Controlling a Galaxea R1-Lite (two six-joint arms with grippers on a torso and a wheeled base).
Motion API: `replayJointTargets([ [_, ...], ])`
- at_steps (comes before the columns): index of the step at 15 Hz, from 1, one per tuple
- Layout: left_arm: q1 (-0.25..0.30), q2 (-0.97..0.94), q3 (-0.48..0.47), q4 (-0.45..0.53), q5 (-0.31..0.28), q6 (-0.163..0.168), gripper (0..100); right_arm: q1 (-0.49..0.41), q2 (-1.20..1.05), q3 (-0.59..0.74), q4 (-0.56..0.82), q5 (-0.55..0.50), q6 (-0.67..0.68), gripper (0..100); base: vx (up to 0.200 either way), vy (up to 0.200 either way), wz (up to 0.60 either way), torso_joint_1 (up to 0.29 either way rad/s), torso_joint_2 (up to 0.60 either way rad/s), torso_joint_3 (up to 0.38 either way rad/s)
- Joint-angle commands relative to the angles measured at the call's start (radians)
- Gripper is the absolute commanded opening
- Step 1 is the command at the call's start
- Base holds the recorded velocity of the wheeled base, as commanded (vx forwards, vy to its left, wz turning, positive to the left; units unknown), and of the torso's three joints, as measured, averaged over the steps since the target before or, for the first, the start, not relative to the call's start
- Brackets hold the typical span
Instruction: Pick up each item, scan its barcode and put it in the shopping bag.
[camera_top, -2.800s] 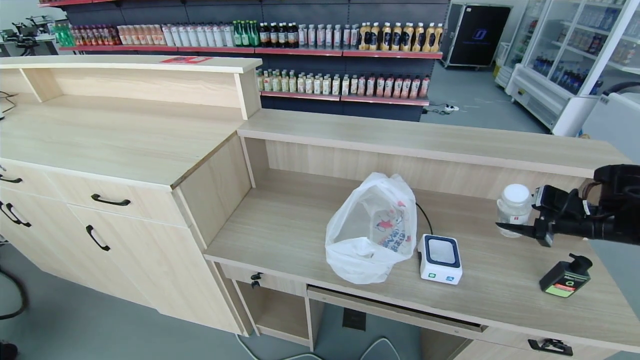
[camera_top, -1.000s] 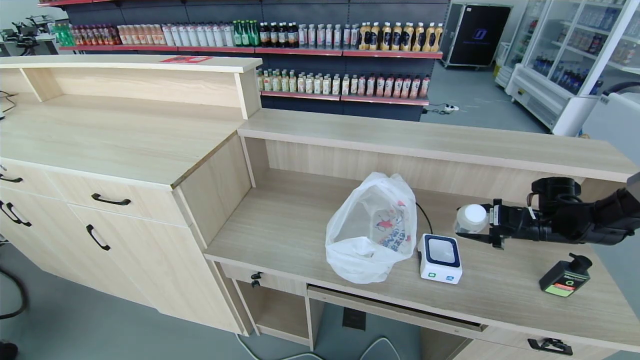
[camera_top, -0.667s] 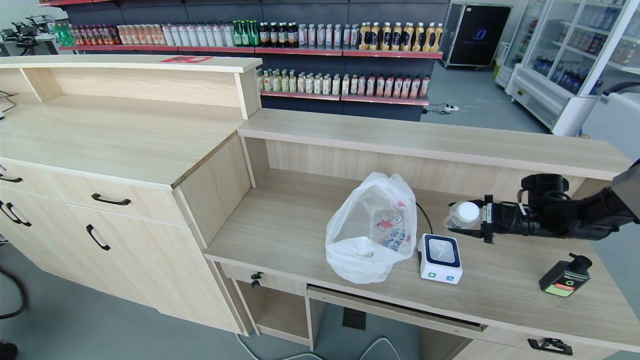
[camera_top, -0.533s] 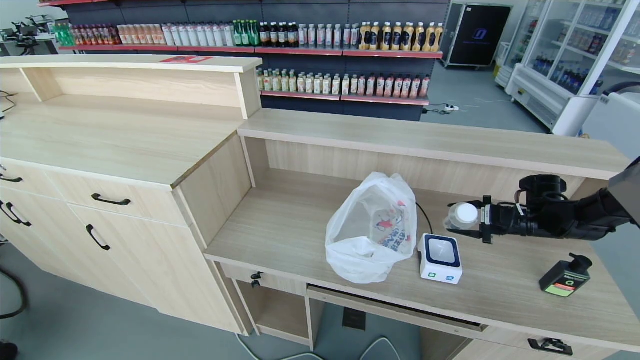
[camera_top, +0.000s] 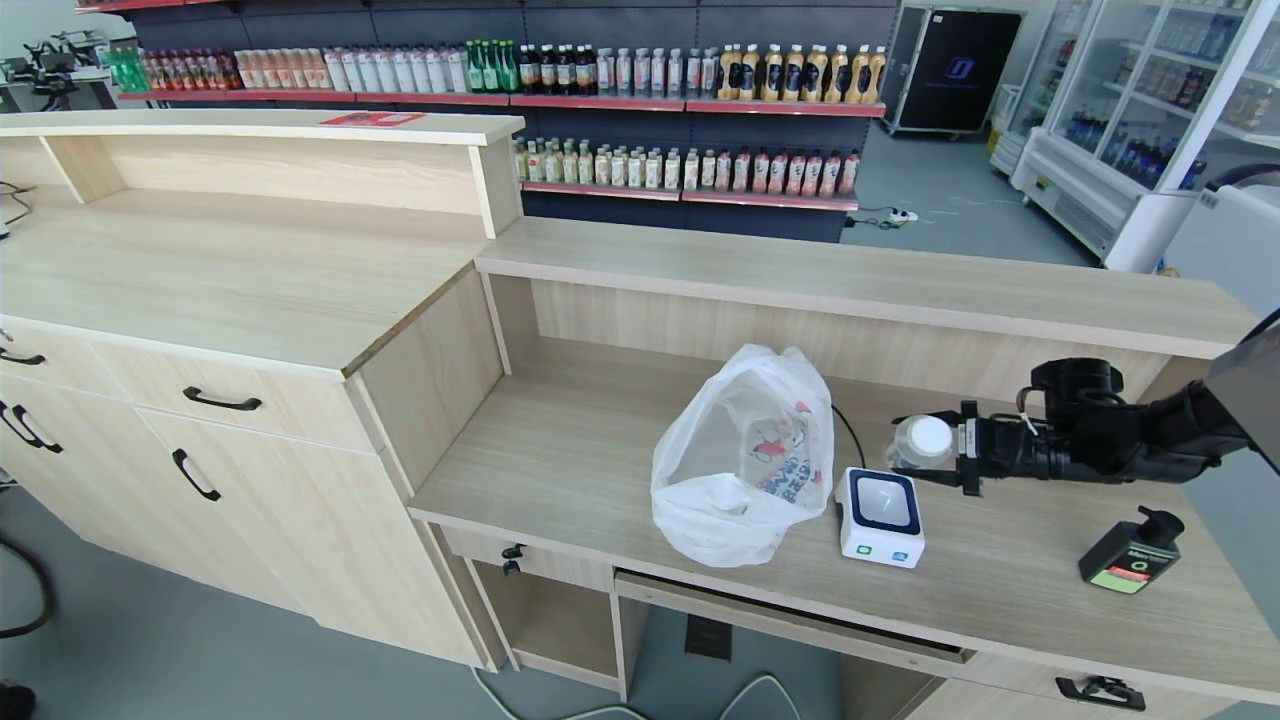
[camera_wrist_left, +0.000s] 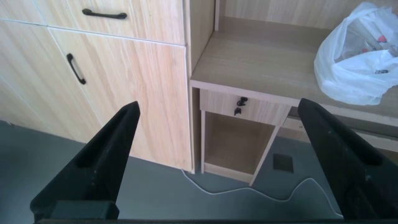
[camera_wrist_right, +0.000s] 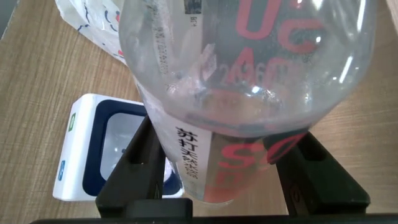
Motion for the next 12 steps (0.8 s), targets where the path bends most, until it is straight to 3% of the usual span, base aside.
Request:
replayJointTargets([
  [1, 0.0, 0.0, 0.0, 0.0, 0.0, 0.0, 100, -0.001, 0.006, -0.009, -0.001, 0.002, -0.004, 0, 0.0, 0.0, 0.0, 0.0, 0.0, 0.0],
  [12, 0.0, 0.0, 0.0, 0.0, 0.0, 0.0, 100, -0.006, 0.039, -0.03, 0.019, 0.014, -0.056, 0, 0.0, 0.0, 0.0, 0.0, 0.0, 0.0],
])
